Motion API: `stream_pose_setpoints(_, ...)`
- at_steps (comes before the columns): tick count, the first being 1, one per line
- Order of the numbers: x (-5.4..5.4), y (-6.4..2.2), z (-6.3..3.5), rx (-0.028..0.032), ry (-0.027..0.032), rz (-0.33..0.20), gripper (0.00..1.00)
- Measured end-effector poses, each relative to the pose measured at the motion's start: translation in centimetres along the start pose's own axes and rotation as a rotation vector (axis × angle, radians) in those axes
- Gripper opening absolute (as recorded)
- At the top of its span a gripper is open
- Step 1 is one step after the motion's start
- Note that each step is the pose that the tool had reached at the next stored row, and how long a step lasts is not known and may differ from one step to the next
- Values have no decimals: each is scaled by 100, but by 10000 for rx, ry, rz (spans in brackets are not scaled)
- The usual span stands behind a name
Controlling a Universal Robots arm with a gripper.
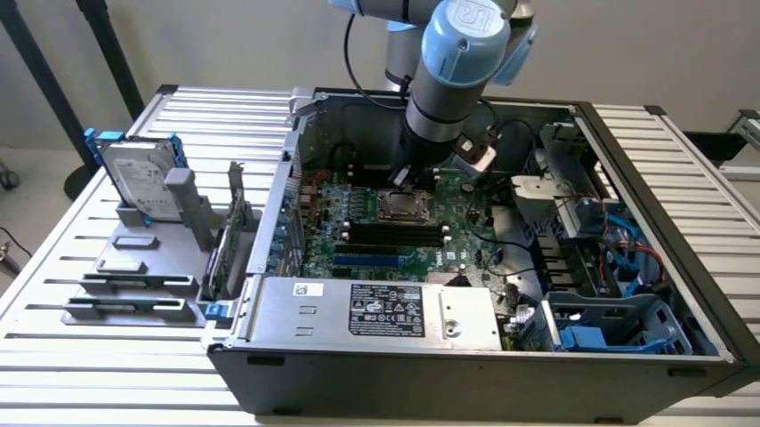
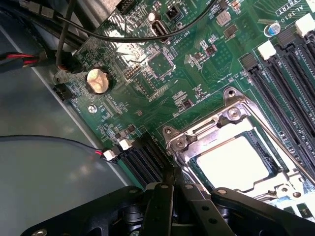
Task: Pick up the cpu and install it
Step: 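Install the first cpu locking lever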
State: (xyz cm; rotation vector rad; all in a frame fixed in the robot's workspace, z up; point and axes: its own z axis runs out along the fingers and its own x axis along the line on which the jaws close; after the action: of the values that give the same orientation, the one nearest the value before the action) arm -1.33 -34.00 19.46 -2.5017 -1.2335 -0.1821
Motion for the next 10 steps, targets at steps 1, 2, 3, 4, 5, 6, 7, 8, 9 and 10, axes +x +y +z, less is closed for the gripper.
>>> stream_pose_setpoints(1, -2, 1, 0, 7, 10, 0, 11)
stream_pose_setpoints(2, -4, 3, 2, 12, 17, 0, 11)
stream_pose_setpoints(3, -5, 5, 5, 16, 23, -1, 11)
stream_pose_setpoints(4, -7, 7, 8, 21, 27, -2, 11)
stream_pose_setpoints(5, -10, 8, 11, 23, 30, -1, 11)
stream_pose_setpoints(6, -12, 10, 14, 25, 31, -1, 11)
stream_pose_setpoints(7, -15, 12, 18, 30, 35, -2, 11)
stream_pose_setpoints(8, -16, 14, 23, 36, 42, -2, 11)
stream_pose_setpoints(9, -18, 16, 28, 43, 53, -2, 11)
stream_pose_setpoints(10, -20, 19, 34, 52, 65, -3, 11)
